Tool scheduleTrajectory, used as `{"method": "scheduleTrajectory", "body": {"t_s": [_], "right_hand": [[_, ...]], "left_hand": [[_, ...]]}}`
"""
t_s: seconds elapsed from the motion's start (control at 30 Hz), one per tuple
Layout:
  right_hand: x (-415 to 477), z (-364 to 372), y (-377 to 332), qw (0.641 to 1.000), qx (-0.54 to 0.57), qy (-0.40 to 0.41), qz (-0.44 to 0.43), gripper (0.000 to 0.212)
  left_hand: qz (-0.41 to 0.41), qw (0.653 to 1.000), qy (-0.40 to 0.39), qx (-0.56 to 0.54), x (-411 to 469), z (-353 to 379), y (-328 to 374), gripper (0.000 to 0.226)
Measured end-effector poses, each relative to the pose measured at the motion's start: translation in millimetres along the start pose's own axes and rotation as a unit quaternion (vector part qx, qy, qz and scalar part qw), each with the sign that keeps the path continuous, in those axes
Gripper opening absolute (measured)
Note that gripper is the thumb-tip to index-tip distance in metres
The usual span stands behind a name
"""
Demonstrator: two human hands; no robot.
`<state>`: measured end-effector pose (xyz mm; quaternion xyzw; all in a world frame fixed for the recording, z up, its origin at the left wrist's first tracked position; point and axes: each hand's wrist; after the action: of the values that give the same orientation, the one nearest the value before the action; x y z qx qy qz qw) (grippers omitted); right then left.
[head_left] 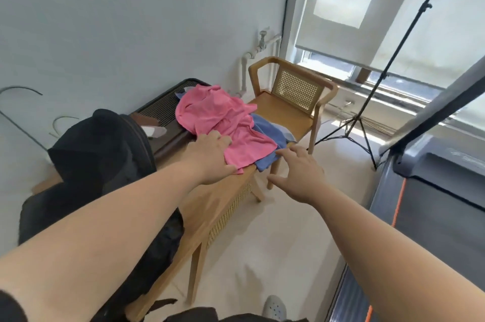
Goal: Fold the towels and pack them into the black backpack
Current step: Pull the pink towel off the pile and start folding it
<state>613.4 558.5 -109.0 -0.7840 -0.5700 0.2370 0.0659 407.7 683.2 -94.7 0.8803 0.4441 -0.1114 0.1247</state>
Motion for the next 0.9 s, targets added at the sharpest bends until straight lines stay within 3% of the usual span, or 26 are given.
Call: {"method": "scheduleTrajectory", "body": {"t_s": [0.37, 0.73, 0.9], "right_hand": [[153, -34, 51, 0.991, 0.008, -0.095, -0.094, 0.076], [301, -69, 58, 0.979, -0.087, -0.157, -0.098, 0.072], [354, -68, 44, 0.972, -0.091, -0.19, -0.108, 0.07]], "left_hand": [[-0.12, 0.989, -0.028, -0.084, 122, 14, -2, 0.072], [-0.176, 0.974, 0.005, -0.14, 267, 17, -70, 0.071], [-0.223, 0.964, -0.048, -0.138, 295, 29, -96, 0.084]]}}
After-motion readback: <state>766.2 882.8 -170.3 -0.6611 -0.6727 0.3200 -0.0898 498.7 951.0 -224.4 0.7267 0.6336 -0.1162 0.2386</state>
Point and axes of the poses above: each hand's wrist, its own x-axis towards the middle knuckle, its own z-axis out of the palm, y = z × x, and after that the axes turned 9 degrees about -y, right-handed
